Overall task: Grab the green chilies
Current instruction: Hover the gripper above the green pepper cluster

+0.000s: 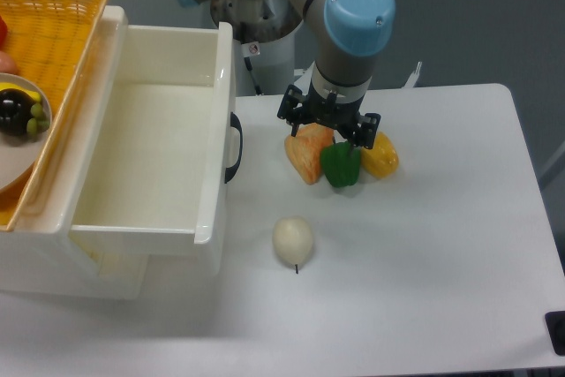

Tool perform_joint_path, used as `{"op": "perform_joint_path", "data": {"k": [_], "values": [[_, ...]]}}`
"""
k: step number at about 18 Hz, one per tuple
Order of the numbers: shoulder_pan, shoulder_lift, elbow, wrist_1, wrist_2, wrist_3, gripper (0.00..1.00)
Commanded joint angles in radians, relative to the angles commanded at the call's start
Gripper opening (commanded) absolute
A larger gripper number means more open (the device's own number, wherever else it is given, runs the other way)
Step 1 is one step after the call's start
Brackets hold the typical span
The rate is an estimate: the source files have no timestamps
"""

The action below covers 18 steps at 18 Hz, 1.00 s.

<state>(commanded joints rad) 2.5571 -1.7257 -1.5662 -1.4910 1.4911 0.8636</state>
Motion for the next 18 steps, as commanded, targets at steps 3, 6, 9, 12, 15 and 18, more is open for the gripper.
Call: {"op": "perform_joint_path", "data": {"k": [3,6,9,12,15,18], "values": [[0.005,0.000,-0.006,0.000,-0.003,0.000,1.00],[-0.003,-0.003,-0.017,-0.008,0.009,-0.009,1.00],[0.002,-0.005,-0.046,-0.008,0.012,-0.023,1.00],[0.032,-0.008,-0.070,-0.005,0.009,-0.023,1.00],[0.031,-0.032,-0.089,0.008,0.006,-0.040,1.00],[0.031,-0.044,-0.092,0.006,0.011,-0.054,1.00]]}}
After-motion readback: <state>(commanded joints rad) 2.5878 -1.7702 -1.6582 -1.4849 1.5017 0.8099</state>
